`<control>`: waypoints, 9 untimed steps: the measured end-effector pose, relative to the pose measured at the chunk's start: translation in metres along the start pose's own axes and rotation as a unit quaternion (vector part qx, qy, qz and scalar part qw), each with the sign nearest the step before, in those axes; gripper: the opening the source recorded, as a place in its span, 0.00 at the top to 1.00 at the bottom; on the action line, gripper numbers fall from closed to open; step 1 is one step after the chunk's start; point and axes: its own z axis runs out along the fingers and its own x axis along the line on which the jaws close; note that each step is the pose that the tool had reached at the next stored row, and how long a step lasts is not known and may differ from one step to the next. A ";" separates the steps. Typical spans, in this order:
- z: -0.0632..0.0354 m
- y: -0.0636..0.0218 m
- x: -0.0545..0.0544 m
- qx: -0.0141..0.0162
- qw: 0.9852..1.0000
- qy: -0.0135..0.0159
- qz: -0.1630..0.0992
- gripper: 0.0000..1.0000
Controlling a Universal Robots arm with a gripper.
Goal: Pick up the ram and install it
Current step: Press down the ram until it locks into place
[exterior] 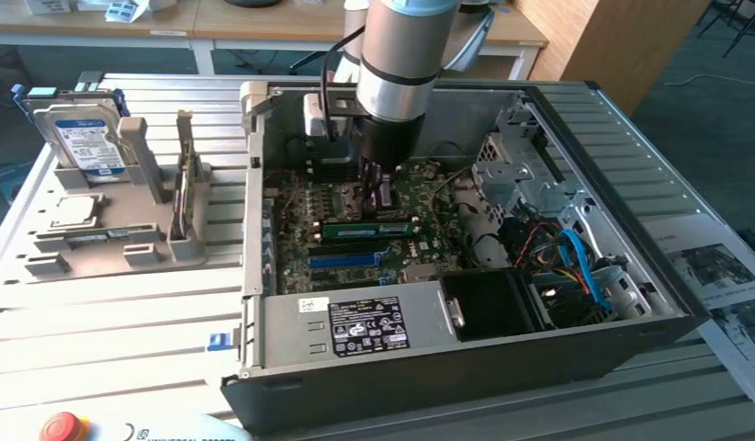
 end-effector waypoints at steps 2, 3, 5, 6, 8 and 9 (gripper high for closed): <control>0.0000 0.0000 0.000 0.000 1.000 0.000 0.000 0.89; 0.0000 0.0001 0.000 0.000 1.000 0.000 0.000 0.89; 0.0000 0.0001 0.001 0.000 1.000 0.000 0.000 0.89; 0.0000 0.0001 0.001 0.000 1.000 0.000 0.000 0.89; 0.0000 0.0001 0.001 0.000 1.000 0.000 0.000 0.89; 0.0000 0.0000 0.001 0.000 1.000 0.000 0.000 0.89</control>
